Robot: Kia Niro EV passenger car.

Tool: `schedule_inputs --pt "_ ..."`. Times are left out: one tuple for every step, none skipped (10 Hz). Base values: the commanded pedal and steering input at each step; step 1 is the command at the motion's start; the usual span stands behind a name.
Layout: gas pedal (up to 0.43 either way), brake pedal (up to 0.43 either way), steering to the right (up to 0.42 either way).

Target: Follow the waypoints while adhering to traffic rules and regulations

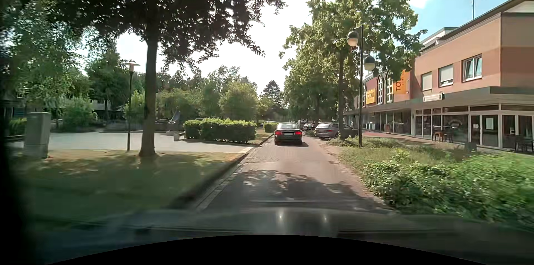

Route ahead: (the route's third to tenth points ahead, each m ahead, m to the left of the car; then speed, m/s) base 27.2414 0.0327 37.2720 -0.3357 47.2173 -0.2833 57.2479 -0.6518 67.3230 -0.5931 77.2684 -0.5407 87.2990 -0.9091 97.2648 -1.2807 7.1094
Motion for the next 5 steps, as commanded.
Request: schedule_inputs --pt "0.087 0.006 0.029" --pt "0.087 0.006 0.025" --pt "0.087 0.006 0.021" --pt "0.087 0.006 0.016" --pt "0.087 0.006 0.012"
